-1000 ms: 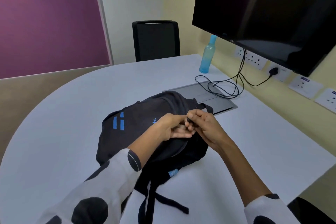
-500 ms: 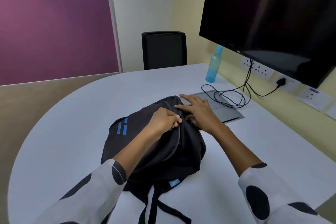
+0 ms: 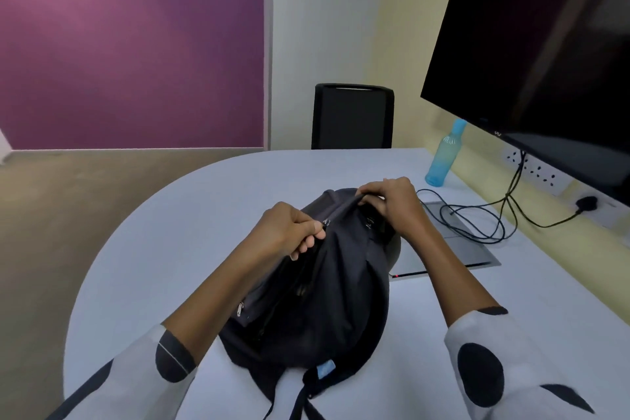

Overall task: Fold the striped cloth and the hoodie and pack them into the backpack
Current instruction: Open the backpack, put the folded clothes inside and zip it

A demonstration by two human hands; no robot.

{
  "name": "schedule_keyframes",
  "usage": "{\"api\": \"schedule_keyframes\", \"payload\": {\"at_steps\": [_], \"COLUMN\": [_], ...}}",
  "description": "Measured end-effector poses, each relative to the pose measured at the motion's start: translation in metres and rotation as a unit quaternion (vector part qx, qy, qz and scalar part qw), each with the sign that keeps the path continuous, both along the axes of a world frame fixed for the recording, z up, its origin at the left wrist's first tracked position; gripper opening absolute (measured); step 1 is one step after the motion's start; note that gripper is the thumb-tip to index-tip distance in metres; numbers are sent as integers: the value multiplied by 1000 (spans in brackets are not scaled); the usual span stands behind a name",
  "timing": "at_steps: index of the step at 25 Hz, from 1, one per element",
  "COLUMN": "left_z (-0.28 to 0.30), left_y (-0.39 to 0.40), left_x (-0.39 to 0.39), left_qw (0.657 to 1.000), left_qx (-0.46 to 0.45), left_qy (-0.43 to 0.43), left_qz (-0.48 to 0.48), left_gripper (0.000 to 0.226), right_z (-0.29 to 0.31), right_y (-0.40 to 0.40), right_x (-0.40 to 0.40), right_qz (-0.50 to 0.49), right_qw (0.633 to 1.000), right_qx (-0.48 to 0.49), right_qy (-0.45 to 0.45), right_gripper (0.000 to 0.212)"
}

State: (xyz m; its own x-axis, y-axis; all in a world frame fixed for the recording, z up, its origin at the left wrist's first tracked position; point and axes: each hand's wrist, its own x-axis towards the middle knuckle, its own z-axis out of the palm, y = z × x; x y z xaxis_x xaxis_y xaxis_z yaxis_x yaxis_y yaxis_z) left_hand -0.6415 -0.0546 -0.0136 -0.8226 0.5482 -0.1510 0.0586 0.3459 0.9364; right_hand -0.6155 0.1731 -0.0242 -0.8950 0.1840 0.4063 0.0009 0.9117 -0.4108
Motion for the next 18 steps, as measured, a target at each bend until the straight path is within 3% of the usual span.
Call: {"api": "schedule_keyframes", "payload": {"at_steps": [4,7,9,12,14,18], "left_z": [-11,-7,-4,-6,-9,-16], "left_y": [-16,-12,-7,-6,-11,-25], "left_x": [1,5,10,13,12,16], "left_qw": [996,990,988,985,986,985], "left_qx": [74,115,124,133,130,138], "left_qy": [-38,-68,-74,-89,-88,-87], "left_qz": [30,45,53,62,62,59], "left_gripper": [25,25,25,24,24,23], "right_z": [4,22,25,9,1,-5], "right_y": [-7,-19,-32,-45,-45,-40], "right_x": [-4,8,14,11,11,11], "right_qz": [-34,101,165,141,119,79], "right_qw": [998,979,970,986,992,997], "right_qx": [-41,-125,-89,4,-16,-25], "right_qy": [-35,-129,-154,-85,-41,2], "right_gripper": [18,35,43,30,19,16]}}
